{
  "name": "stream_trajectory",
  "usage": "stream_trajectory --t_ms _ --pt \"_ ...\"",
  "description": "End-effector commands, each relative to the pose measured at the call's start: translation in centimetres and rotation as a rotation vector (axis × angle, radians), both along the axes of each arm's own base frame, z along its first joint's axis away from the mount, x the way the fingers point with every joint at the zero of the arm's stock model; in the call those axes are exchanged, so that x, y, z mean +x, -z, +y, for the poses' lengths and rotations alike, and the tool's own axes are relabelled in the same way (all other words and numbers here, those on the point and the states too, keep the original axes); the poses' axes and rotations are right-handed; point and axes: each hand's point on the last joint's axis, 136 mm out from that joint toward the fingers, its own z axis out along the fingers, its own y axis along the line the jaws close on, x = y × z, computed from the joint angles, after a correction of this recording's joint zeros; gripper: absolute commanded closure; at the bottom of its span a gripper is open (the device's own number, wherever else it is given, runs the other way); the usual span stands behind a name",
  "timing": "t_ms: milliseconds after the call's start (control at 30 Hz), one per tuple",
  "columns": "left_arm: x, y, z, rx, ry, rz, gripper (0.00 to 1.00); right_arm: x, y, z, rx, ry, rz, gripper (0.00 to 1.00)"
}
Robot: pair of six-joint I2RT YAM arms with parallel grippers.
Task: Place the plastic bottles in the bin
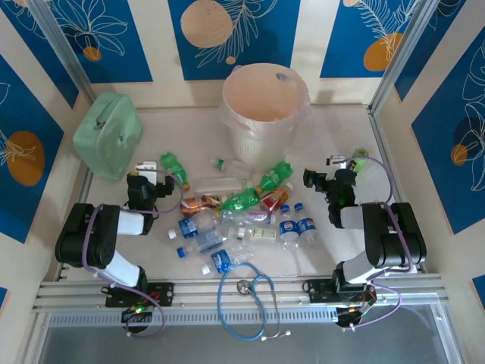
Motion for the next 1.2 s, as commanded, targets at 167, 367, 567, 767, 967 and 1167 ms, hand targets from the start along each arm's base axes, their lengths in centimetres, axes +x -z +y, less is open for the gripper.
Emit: stream_trajectory --t_ms 167,367,567,767,967,1167 --pt "0.63 -0.36 -0.67 -0.004 0.031 -0.009 0.00 0.87 -1.11 0.34 0.011 -0.017 -0.040 0.01" --pt "0.61 -0.33 -0.66 -0.005 0.031 -0.006 0.00 0.88 -1.13 0.30 0.019 -0.023 -0.039 0.01" --pt "0.64 -0.32 -0.67 -0.006 0.030 -0.004 0.00 0.89 -1.15 0.31 0.019 -0.023 -0.039 0.01" --pt "0.63 -0.33 -0.68 -0.005 0.031 -0.006 0.00 0.89 -1.14 0.34 0.019 -0.024 -0.039 0.01" --pt "0.60 -0.40 -0.70 -0.004 0.031 -0.010 0.00 0.89 -1.15 0.32 0.019 -0.023 -0.040 0.01" --pt "0.54 -0.44 -0.74 -0.004 0.032 -0.012 0.00 0.92 -1.40 0.14 0.014 -0.012 -0.051 0.01"
